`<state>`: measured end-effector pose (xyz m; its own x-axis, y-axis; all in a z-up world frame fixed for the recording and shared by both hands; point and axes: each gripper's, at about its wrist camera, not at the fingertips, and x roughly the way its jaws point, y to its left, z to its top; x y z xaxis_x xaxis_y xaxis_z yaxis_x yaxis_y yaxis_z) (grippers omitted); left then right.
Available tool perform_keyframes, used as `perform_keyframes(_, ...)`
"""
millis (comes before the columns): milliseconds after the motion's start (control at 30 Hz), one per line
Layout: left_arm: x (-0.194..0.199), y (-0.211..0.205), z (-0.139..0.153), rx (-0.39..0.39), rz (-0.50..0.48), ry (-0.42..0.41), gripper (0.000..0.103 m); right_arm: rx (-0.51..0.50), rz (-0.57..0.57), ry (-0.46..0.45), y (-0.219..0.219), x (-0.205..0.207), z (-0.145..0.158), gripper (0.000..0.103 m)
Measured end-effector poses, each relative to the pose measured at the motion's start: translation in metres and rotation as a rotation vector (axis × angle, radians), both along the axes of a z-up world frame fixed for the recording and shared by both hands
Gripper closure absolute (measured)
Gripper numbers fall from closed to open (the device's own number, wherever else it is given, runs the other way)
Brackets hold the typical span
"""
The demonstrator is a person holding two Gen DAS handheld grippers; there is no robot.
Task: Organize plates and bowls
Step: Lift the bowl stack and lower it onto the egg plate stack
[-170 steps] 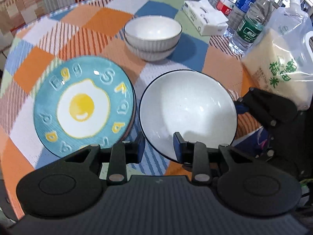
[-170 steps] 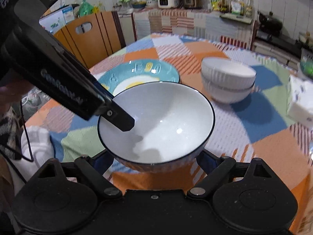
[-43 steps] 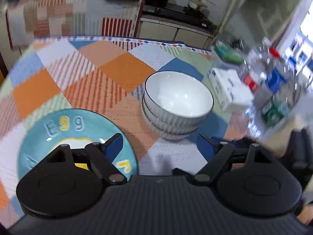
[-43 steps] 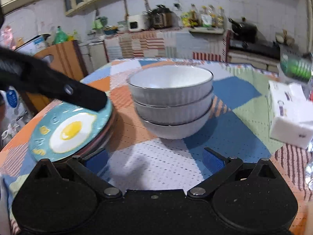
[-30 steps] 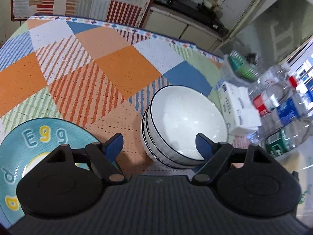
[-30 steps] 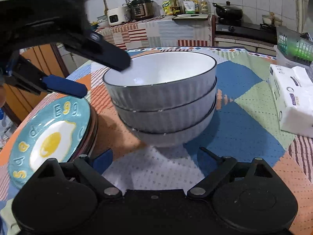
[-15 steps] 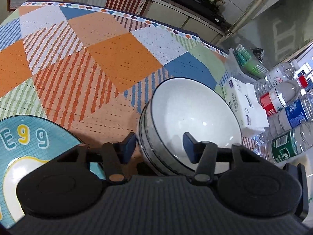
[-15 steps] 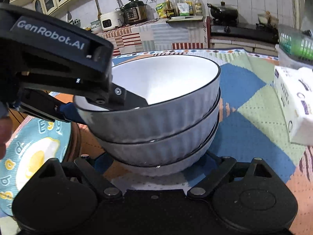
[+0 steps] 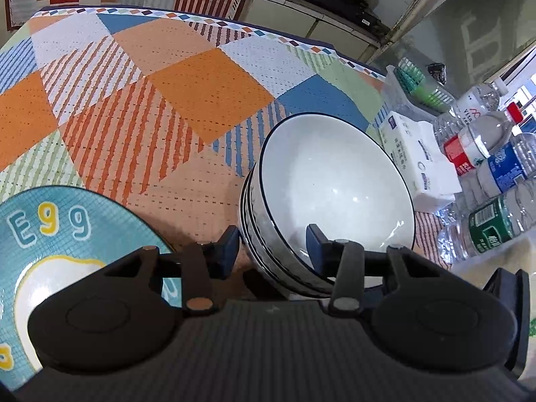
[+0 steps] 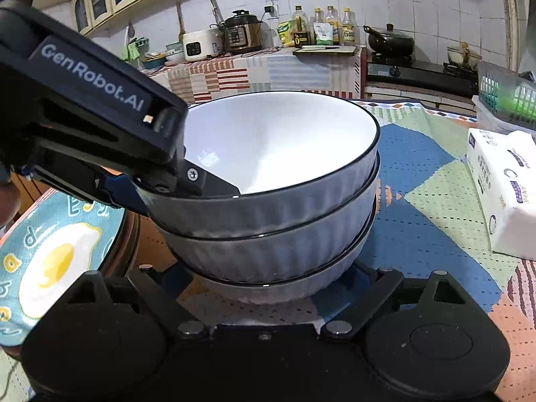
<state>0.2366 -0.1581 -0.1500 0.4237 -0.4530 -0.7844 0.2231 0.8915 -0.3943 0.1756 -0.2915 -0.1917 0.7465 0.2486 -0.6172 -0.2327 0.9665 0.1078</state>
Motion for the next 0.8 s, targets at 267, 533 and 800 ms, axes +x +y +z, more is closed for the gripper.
perform_keyframes(267,-0.017,0.005,0.022,-0.027,-0.040,-0.030,0.062,-0.003,-0.012,-0.059,0.001,-0.020,0.017,0.010)
perform_keyframes(533,-0.049,0.016,0.057,0.008,-0.065,-0.121,0.061,-0.010,-0.006,-0.130,0.014,-0.046,0.044,0.010)
perform_keyframes(800,-0.079,0.046,0.091,0.009,-0.043,-0.164,0.061,-0.025,0.057,-0.185,0.035,-0.065,0.072,0.011)
